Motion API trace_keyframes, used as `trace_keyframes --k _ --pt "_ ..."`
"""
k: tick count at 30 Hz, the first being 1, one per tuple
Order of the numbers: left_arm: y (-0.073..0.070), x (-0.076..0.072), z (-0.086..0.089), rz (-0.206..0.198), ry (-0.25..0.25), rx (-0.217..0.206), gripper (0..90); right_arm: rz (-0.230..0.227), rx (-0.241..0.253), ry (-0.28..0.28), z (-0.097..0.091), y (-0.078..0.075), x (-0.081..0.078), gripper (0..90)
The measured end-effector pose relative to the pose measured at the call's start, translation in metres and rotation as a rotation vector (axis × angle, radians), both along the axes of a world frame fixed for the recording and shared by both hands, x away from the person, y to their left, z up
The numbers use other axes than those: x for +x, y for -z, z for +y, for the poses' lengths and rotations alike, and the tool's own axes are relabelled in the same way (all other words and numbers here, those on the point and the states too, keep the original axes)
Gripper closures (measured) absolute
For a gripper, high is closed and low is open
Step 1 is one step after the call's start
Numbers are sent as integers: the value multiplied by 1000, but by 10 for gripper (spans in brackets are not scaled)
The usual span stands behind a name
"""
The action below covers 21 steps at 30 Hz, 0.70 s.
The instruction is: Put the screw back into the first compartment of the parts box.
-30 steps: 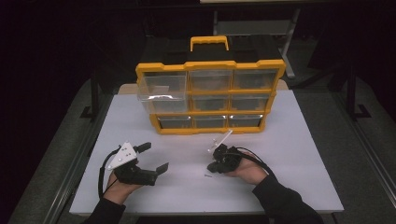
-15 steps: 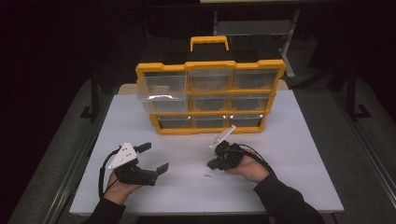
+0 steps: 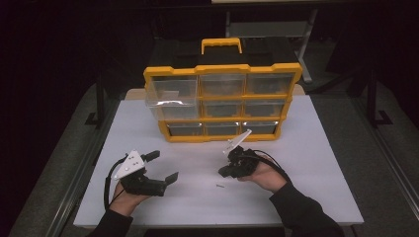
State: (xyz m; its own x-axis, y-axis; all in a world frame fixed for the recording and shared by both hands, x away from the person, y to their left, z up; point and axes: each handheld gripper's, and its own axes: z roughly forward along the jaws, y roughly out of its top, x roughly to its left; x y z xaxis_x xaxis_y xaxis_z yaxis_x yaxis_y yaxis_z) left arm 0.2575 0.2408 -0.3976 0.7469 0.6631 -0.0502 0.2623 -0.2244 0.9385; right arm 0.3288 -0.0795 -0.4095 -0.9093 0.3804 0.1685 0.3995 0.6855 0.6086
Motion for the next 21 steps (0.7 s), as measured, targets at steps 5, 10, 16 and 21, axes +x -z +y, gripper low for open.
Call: trace_keyframes --k 5,10,16,21 --pt "0 0 0 -2 -2 0 24 -13 -1 -7 0 -6 -1 867" --pt "-1 0 0 -4 -3 -4 24 -6 0 -5 1 -11 -3 868" --pt "0 0 0 -3 -2 -1 24 -15 19 9 -1 -21 -3 867" --pt "-1 0 0 -12 2 4 24 -18 38 16 -3 -28 -1 868"
